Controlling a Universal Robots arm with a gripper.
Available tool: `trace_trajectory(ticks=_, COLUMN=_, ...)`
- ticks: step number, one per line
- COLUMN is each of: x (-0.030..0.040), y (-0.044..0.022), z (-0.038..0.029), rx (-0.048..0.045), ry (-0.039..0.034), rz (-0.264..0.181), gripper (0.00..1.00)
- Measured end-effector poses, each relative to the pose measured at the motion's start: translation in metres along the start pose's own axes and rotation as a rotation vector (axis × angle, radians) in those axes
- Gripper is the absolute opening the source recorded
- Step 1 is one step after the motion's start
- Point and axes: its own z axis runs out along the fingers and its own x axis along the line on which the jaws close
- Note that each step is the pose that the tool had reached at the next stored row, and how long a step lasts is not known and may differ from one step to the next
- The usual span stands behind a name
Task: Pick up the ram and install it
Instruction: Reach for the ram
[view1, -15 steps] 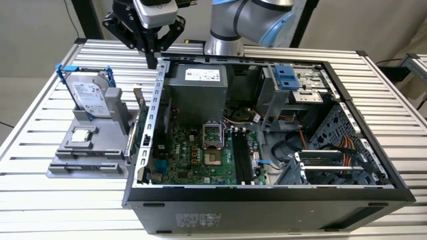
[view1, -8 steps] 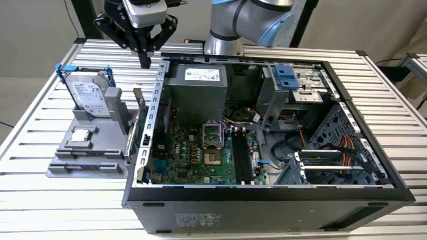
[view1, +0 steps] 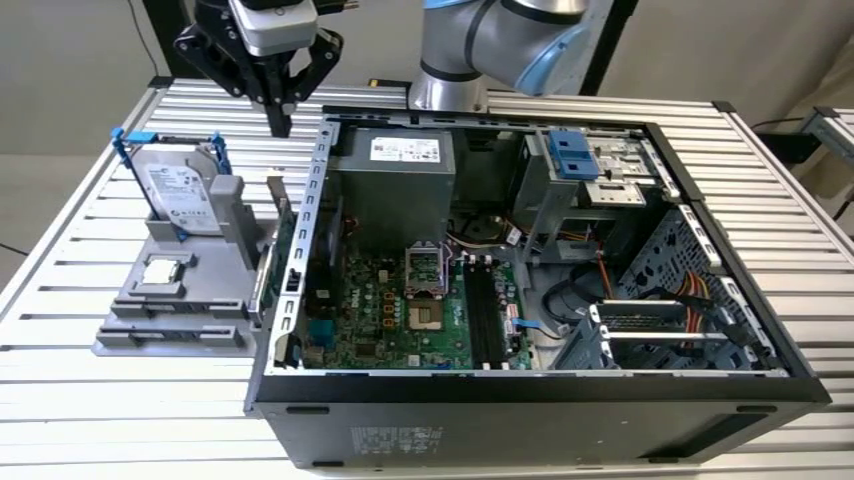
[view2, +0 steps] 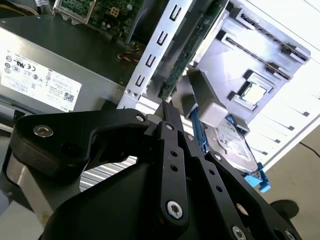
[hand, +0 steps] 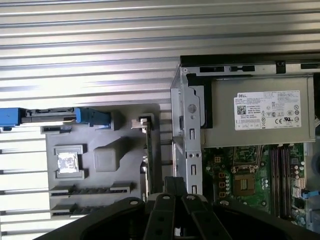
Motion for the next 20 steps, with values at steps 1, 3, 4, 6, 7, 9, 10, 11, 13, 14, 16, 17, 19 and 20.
trace_trajectory(ticks=1, x=0.0011, y=-0.0001, z=-0.0001, rx=0.0001, ry=0.0, rz=0.0, gripper=0.0)
trace_trajectory(ticks=3, x=0.0033, y=-0.0002, z=-0.0001, rx=0.0, ry=-0.0001, rz=0.0, gripper=0.0)
trace_trajectory(ticks=4, x=0.0044, y=-0.0003, z=-0.0001, rx=0.0, ry=-0.0001, rz=0.0, gripper=0.0)
trace_trajectory(ticks=6, x=0.0067, y=-0.0005, z=-0.0001, rx=0.0, ry=-0.0002, rz=0.0, gripper=0.0)
trace_trajectory(ticks=7, x=0.0071, y=-0.0004, z=-0.0002, rx=0.0, ry=-0.0002, rz=0.0, gripper=0.0)
trace_trajectory(ticks=9, x=0.0086, y=-0.0006, z=-0.0002, rx=0.0, ry=-0.0002, rz=0.0, gripper=0.0)
trace_trajectory(ticks=10, x=0.0097, y=-0.0007, z=-0.0002, rx=0.0, ry=-0.0003, rz=0.0, gripper=0.0)
trace_trajectory(ticks=11, x=0.0105, y=-0.0007, z=-0.0003, rx=0.0, ry=-0.0002, rz=0.0, gripper=0.0)
trace_trajectory(ticks=13, x=0.0119, y=-0.0008, z=-0.0003, rx=0.0, ry=-0.0003, rz=0.0, gripper=0.0)
trace_trajectory(ticks=14, x=0.0129, y=-0.0009, z=-0.0003, rx=0.0, ry=-0.0003, rz=0.0, gripper=0.0)
trace_trajectory(ticks=16, x=0.0157, y=-0.0011, z=-0.0004, rx=-0.0001, ry=-0.0006, rz=0.0, gripper=0.0)
trace_trajectory(ticks=17, x=0.0171, y=-0.0012, z=-0.0004, rx=0.0, ry=-0.0007, rz=0.0, gripper=0.0)
trace_trajectory(ticks=19, x=0.0198, y=-0.0014, z=-0.0005, rx=0.0, ry=-0.0009, rz=0.0, gripper=0.0)
trace_trajectory(ticks=20, x=0.0212, y=-0.0015, z=-0.0005, rx=-0.0001, ry=-0.0011, rz=0.0, gripper=0.0)
